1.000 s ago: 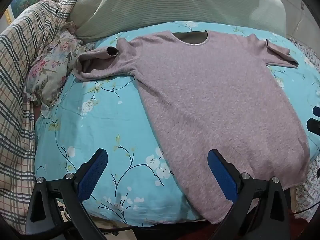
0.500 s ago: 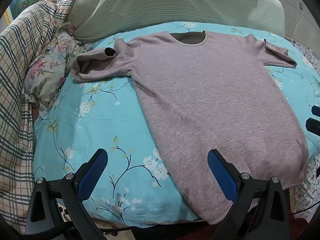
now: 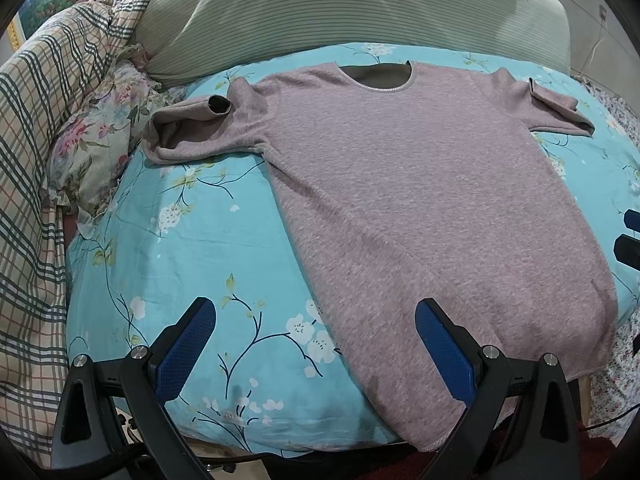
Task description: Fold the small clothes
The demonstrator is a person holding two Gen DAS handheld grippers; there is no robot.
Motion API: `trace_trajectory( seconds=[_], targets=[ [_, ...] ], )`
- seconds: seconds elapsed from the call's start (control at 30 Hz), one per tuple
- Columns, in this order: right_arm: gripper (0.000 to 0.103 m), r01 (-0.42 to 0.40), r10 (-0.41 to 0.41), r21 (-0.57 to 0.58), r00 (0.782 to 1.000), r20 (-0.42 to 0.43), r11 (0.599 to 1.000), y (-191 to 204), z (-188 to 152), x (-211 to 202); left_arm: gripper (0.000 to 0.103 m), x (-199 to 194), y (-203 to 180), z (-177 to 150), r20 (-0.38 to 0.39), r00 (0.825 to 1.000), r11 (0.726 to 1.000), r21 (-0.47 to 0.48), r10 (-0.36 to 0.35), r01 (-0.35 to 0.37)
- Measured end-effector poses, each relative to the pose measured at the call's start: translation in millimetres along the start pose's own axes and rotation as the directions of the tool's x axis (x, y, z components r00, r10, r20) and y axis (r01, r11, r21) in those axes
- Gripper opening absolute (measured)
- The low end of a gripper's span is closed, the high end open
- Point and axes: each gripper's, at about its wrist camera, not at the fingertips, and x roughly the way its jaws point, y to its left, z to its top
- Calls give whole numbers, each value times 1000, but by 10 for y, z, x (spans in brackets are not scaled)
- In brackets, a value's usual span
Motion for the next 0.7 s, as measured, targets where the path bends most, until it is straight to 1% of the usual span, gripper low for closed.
trace_trajectory(
  seconds=[0.07, 0.17, 0.27, 0.3, 0.4, 0.6, 0.7],
  targets=[
    [102, 8, -8, -1, 1000, -25, 1000, 9, 8, 7, 100, -2, -1, 4, 2, 1000, 1000, -1, -5, 5],
    [102, 9, -9, -2, 999, -37, 1000, 8, 18, 21, 100, 4, 1, 8, 8, 1000, 1000, -3, -10, 10],
    [102, 10, -11, -6, 999, -53, 1000, 0, 25, 29, 100, 2, -2, 33, 21, 999, 999, -19, -34, 34],
    [102, 9, -10, -7, 999, -52, 1000, 5, 28, 26, 100, -3, 1, 40, 31, 998, 998, -30, -50, 51],
    [102, -1, 1, -7, 1000, -29, 1000, -11, 28, 24, 100, 14, -5, 54, 13, 999, 999, -20, -43, 43],
    [102, 1, -1, 0, 998, -61, 1000, -7, 39, 32, 100, 38, -30, 62, 7, 999, 999, -4, -34, 34],
    [102, -1, 1, -2, 999, -39, 1000, -5, 43, 33, 100, 43, -36, 63, -3, 999, 999, -8, -48, 48]
  ],
)
